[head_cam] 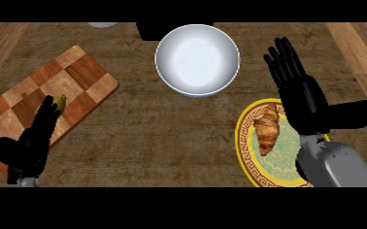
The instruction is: Pick the croissant from the plate and place it in the bowl
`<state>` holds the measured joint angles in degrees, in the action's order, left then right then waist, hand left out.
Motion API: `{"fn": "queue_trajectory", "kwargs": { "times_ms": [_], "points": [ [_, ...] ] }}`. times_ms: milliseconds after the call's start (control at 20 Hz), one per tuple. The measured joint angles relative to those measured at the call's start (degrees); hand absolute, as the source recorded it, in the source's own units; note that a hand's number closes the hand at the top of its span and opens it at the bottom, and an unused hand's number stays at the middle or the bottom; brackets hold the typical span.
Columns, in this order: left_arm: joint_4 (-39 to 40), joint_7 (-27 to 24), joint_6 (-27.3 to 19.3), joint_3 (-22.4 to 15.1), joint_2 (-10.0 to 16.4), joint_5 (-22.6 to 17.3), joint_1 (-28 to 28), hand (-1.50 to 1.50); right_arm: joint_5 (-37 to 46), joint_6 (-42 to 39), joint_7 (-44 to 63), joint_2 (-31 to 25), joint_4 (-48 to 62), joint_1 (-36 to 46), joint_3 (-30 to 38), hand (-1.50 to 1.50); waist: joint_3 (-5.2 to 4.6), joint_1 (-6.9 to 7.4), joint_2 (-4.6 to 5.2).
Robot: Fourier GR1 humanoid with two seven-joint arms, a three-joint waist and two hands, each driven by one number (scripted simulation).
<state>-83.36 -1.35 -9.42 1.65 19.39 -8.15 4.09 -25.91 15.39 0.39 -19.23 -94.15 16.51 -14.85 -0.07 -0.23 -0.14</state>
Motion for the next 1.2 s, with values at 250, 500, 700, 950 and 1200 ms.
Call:
{"fn": "queue_trajectory", "kwargs": {
  "times_ms": [250,500,700,950,1200],
  "points": [
    [-2.0,0.8,-0.2,-3.0,-2.2,1.3,-4.7,0.0,11.1,6.3,4.4,-2.0,4.1,-2.2,-6.1,1.5,-0.1,-0.4,0.11],
    [-3.3,0.4,0.5,-5.4,-4.2,1.2,-6.9,0.0,26.5,19.1,6.0,-7.6,10.4,-4.7,-7.4,-1.5,-0.58,-2.89,-0.33],
    [-3.4,1.4,0.4,-7.2,-6.0,1.6,-8.8,0.0,35.7,35.1,0.3,-0.6,9.2,-9.0,-9.0,-1.5,-0.17,-2.96,-0.35],
    [-4.3,4.8,-0.6,-9.0,-7.4,2.8,-11.9,0.0,50.6,45.7,0.6,4.7,7.2,-13.0,-12.2,-1.5,-0.11,-1.69,-0.27],
    [-5.2,6.0,-1.2,-9.6,-7.9,3.5,-11.9,0.0,66.8,45.5,11.1,7.5,4.6,-17.5,-9.4,-1.5,-0.29,-1.66,-0.34]
  ]
}}
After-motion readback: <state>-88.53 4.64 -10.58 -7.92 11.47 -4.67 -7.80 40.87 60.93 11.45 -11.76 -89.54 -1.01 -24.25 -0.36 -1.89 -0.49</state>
